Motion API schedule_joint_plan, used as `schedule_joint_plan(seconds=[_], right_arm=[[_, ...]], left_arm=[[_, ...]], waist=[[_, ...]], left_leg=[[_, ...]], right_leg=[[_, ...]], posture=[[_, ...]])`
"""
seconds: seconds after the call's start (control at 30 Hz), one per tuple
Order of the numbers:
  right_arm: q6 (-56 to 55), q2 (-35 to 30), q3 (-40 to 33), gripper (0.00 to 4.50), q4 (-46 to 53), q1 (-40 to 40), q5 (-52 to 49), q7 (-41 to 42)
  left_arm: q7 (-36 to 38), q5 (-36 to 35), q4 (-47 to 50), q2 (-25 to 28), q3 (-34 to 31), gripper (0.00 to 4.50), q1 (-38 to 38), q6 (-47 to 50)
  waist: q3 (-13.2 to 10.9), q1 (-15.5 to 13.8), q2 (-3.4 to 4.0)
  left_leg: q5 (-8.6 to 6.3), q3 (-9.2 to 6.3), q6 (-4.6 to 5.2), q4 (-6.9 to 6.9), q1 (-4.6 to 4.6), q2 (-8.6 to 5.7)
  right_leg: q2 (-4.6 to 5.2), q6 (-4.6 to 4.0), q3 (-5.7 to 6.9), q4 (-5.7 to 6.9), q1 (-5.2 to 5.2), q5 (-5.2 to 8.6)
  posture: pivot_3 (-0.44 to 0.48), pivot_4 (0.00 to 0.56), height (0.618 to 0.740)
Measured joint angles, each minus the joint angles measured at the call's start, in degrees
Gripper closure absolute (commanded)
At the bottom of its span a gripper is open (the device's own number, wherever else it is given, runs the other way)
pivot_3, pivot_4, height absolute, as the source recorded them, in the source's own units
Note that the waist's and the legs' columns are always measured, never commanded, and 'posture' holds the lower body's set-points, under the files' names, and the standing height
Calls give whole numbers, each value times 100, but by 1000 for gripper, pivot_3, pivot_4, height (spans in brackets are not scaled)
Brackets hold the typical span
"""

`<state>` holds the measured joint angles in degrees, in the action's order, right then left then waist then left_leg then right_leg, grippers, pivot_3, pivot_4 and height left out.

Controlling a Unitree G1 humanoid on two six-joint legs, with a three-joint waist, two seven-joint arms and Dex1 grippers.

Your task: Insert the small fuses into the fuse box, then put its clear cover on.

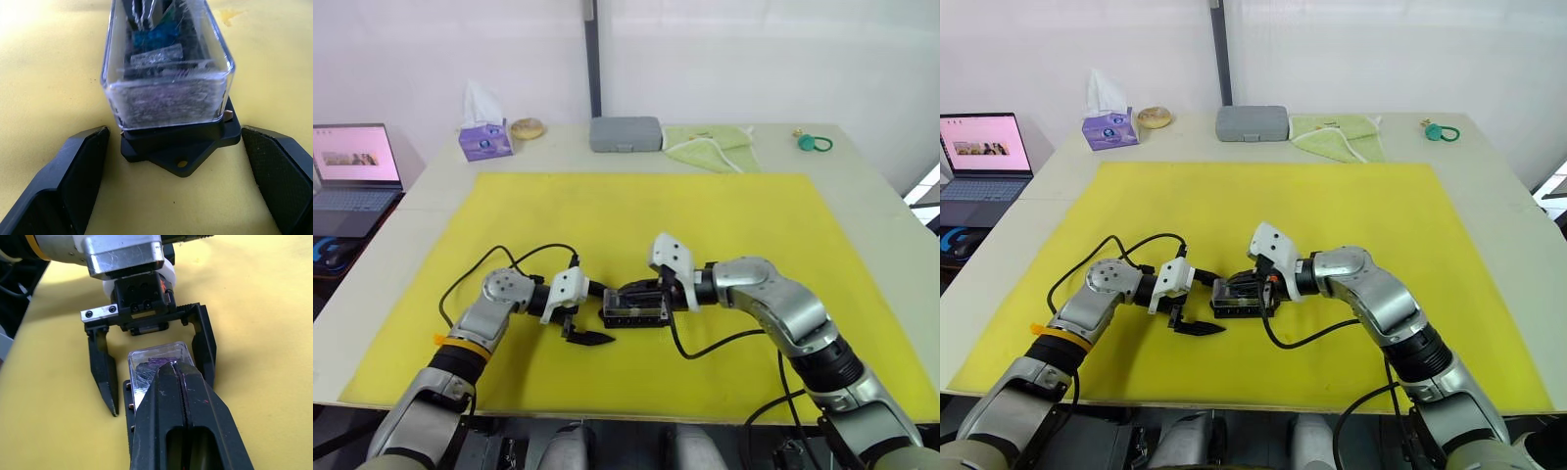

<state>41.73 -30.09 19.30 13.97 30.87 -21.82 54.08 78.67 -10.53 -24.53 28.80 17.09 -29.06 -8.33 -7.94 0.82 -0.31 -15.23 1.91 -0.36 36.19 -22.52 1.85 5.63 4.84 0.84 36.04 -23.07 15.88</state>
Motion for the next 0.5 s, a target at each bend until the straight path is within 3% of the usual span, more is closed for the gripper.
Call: schedule_joint_plan(seconds=[0.5], right_arm=[[-100, 33, -34, 4500, -82, 15, 22, -27]], left_arm=[[0, 0, -29, -2, -1, 30, -11, -14]], waist=[[-3, -3, 4]], left_leg=[[0, 2, 0, -3, -2, 0]], right_leg=[[1, -8, 2, -1, -10, -5]], posture=[[0, 150, 737]])
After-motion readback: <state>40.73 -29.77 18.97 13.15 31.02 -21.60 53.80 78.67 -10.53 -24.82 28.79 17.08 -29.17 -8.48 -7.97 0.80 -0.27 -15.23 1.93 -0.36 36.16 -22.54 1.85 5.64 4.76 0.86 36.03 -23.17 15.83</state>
